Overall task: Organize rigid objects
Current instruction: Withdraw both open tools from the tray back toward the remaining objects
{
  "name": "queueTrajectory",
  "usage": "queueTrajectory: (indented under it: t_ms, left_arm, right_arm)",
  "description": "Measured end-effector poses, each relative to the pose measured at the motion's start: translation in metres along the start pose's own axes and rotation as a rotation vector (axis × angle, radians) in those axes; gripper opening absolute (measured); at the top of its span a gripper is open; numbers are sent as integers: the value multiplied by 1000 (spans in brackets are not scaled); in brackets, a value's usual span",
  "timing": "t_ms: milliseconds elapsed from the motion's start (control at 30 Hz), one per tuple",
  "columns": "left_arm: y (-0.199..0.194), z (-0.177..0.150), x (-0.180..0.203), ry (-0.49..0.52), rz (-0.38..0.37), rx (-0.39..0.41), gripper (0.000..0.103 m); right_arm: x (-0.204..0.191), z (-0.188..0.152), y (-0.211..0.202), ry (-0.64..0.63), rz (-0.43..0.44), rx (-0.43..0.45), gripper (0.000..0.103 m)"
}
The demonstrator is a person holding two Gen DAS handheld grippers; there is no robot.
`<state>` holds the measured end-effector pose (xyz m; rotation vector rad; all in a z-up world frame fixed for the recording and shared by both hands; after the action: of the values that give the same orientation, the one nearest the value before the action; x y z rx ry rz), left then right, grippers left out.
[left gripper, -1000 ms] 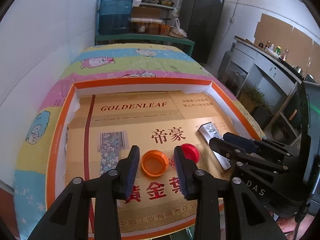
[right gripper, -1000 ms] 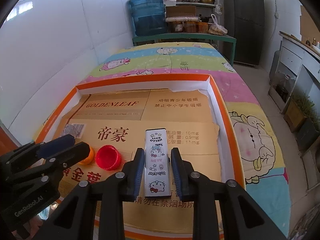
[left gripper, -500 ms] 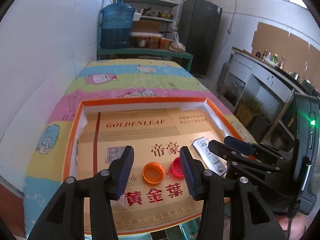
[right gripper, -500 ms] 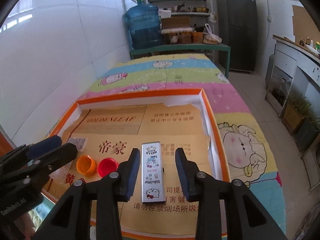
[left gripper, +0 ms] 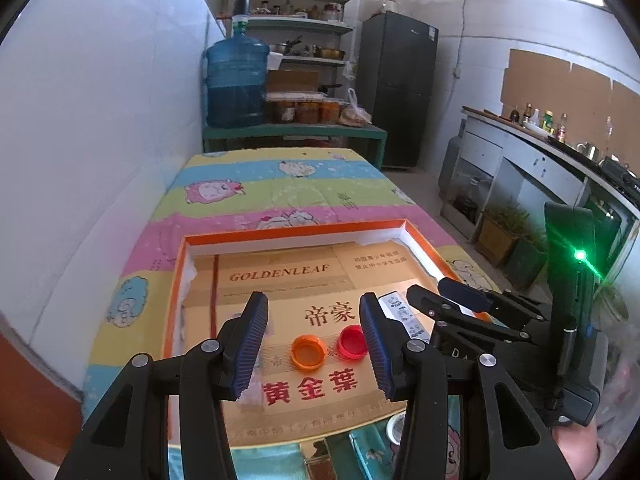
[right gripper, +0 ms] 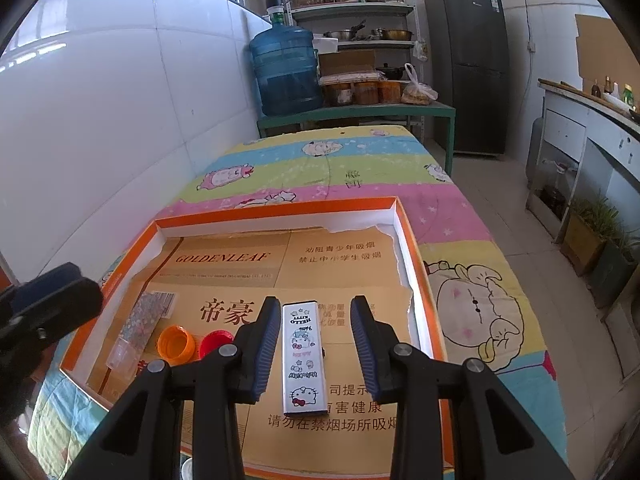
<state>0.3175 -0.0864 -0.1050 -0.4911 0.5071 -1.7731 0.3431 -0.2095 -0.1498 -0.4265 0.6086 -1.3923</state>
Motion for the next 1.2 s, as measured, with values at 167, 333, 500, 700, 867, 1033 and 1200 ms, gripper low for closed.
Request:
queueTrajectory:
  t_ms: [167,333,500,700,867,1033,1200]
  left_arm:
    - [-22,2,-5,-24,9,19,49]
    - [-42,0,-7,-38,-4,36,49]
    - [-59,-6,-6,-42,-8,42,49]
    - [-89,-12,-9,-69,-26,69,49]
    - [-104,-21,-13,-71,-23,68,52]
    - [-117,-35,-18,-89,-29,64,54]
    - [-126,-54,-28,-105,-16,39,54]
  right_arm:
    - [-11,1,-15,-18,18,-6,36]
    - [-25,-2,-41,-43,29,5,36]
    - [-31,-6,-64,-44,36,20,36]
    - [-38,-17,-85,-44,46,2,37]
    - [-45,-29,-105,-54,48,-5,48]
    - [-52,-50,-119,-57,59,-39,49]
    - [-51,-70,-131,-59,40,-53,49]
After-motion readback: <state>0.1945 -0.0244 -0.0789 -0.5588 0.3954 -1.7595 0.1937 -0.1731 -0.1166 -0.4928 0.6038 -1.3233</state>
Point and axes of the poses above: each gripper's, at about its wrist camera, not at the fingertips, and y roughly the way its jaws point, x to its right, z to its top, the point moved 10 cm from there along y, roughly the way its jaws point, and after that the axes turned 1 degree about y, right-handed, at the moved point
